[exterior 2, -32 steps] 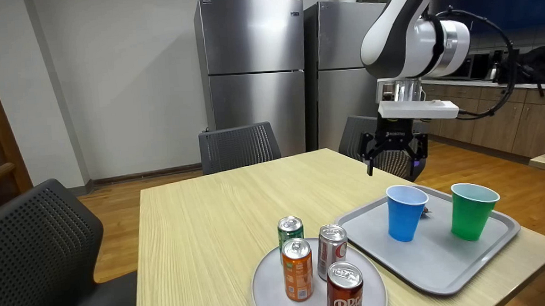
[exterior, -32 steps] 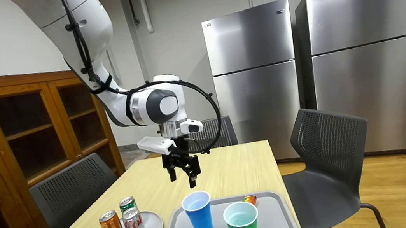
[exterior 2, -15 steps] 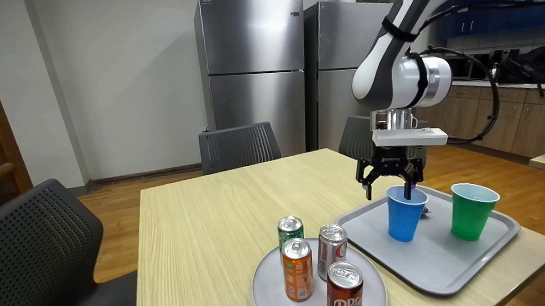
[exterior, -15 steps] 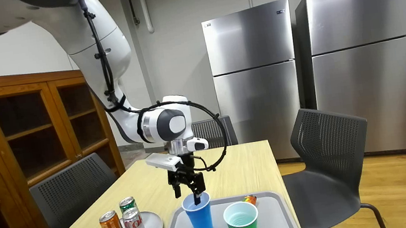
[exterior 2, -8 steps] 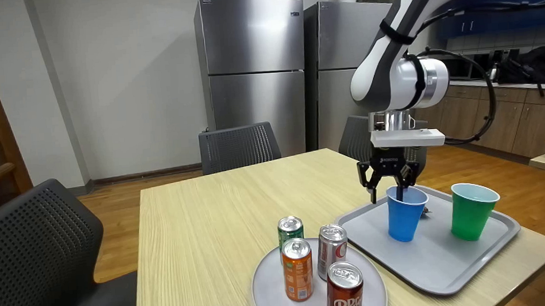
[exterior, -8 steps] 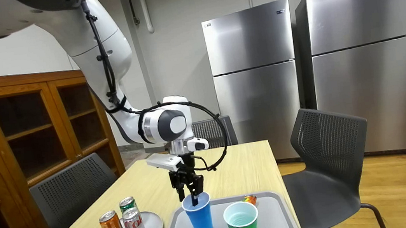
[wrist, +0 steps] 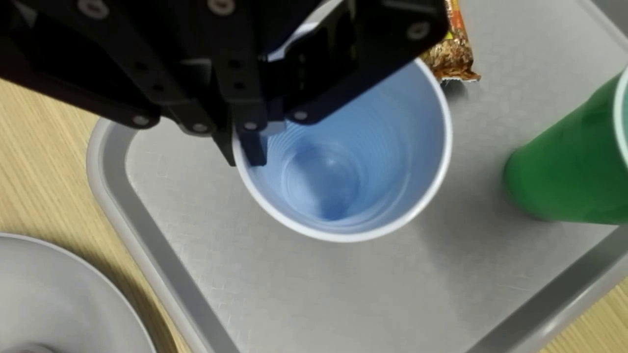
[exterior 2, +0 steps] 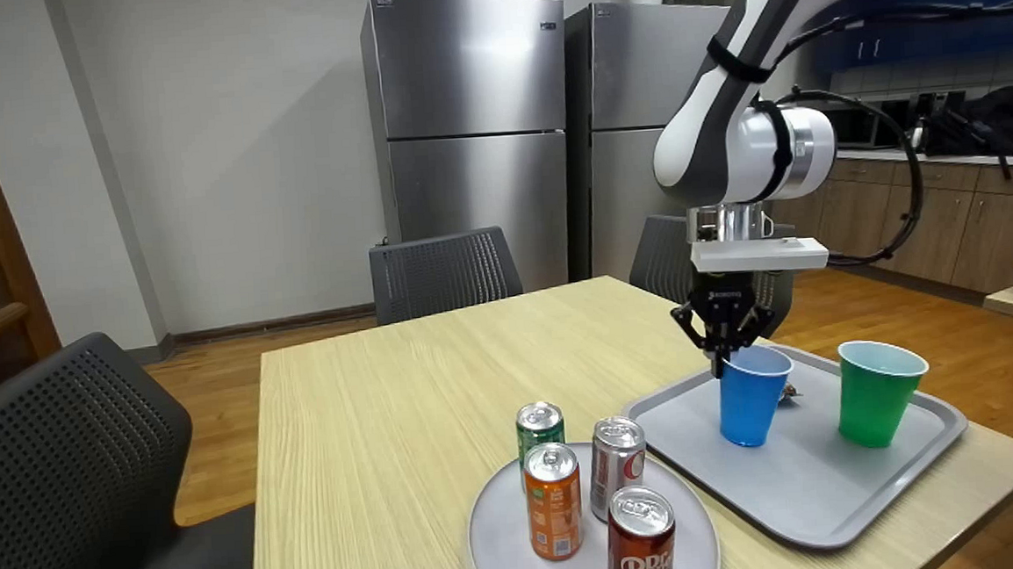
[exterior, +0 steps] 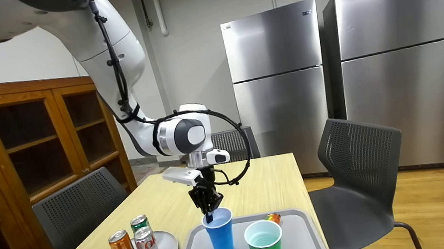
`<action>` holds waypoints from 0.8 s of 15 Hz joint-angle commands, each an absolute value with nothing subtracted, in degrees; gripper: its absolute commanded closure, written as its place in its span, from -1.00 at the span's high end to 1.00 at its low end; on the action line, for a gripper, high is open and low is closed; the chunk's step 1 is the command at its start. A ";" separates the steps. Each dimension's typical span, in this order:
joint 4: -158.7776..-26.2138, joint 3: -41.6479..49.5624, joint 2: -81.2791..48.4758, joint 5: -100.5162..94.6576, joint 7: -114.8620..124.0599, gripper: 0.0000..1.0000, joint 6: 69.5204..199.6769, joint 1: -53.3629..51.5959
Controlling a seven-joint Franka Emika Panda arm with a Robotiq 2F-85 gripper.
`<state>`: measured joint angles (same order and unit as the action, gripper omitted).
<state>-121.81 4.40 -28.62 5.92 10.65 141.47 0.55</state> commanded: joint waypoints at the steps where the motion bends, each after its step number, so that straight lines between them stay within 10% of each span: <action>1: -121.03 5.16 -28.79 4.39 12.55 -0.98 141.11 -0.18; 12: -116.19 4.53 -24.79 -1.72 11.29 -0.98 132.23 -2.54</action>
<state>-118.81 4.60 -25.97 0.75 10.65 136.87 -1.48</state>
